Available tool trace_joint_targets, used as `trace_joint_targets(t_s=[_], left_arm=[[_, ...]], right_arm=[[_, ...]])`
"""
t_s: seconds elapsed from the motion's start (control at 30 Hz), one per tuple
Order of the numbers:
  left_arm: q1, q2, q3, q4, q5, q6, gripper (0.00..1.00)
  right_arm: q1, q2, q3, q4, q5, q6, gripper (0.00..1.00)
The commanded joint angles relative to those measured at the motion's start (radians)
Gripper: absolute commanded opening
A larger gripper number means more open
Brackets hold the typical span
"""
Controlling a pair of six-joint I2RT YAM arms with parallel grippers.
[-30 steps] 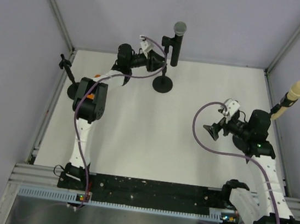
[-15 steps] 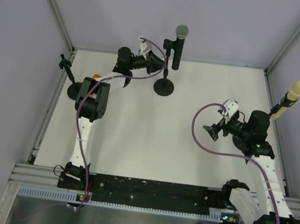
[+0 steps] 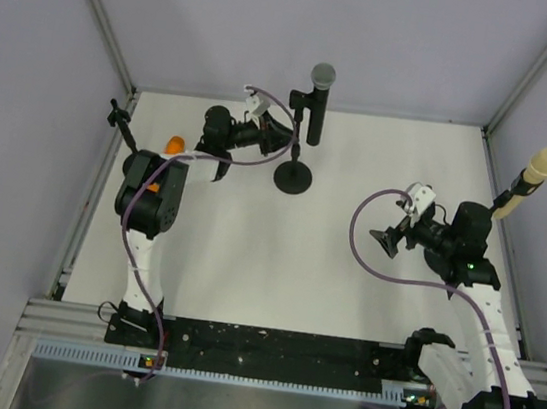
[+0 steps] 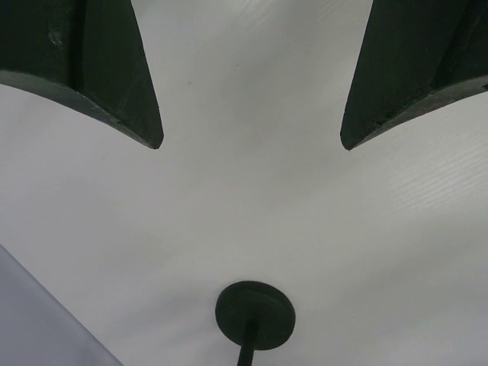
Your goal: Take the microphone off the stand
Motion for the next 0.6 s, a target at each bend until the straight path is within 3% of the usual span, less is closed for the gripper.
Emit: trace_joint_targets(t_s=[0.0, 0.33, 0.57], left_arm=[[-0.048, -0.246, -0.162, 0.015, -0.082, 0.033, 0.00], [-0.195, -0.614, -0.671, 0.124, -0.218, 0.108, 0.00], [-0.261, -0.664, -0.871, 0.374, -0.292, 0.073, 0.00]], right_arm=[[-0.009, 0.004, -0.015, 0.060, -0.026, 0.012, 0.99], [-0.009, -0.035, -0.035, 0.069, -0.022, 0.029, 0.99], [-0.017, -0.080, -0.059, 0.078, -0.060, 0.046, 0.99]])
